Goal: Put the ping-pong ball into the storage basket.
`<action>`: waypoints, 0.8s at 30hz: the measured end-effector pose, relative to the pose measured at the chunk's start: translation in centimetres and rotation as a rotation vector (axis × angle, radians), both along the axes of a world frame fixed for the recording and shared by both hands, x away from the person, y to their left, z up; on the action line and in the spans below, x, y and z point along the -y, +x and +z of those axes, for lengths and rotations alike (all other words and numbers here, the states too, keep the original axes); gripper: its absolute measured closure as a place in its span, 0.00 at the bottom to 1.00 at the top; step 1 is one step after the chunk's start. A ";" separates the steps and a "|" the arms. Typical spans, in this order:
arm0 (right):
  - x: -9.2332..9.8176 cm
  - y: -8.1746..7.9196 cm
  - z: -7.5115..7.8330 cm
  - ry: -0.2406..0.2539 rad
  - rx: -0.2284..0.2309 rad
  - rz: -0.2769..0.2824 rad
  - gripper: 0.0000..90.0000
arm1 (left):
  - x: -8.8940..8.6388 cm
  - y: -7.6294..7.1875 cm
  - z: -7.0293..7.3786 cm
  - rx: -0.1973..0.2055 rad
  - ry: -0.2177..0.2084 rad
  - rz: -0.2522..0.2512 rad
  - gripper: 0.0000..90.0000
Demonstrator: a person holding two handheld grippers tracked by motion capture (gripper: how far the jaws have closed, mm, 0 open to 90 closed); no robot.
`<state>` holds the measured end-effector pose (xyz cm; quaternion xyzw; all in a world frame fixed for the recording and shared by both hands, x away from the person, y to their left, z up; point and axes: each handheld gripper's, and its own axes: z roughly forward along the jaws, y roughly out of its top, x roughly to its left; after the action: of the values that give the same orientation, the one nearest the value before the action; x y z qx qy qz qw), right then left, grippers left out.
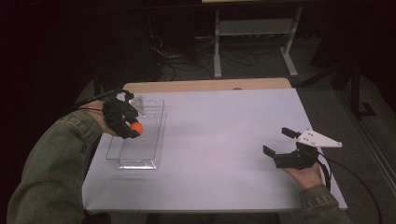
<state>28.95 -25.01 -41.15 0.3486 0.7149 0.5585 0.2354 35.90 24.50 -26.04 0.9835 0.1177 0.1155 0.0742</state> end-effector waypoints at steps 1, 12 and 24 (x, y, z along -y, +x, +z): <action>0.0 0.0 0.0 0.000 0.000 0.000 0.00 | 0.0 0.0 -0.1 -0.007 -0.008 -0.001 0.56; 0.0 0.0 0.0 0.001 -0.005 -0.001 0.00 | 0.3 0.0 -1.1 -0.023 -0.012 -0.012 0.56; 0.0 0.0 0.0 -0.001 -0.002 0.001 0.00 | 0.5 0.0 -2.1 -0.038 -0.023 -0.032 0.56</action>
<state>28.92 -25.04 -41.16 0.3488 0.7155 0.5580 0.2346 35.92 24.02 -28.12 0.9864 0.1046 0.0942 0.0851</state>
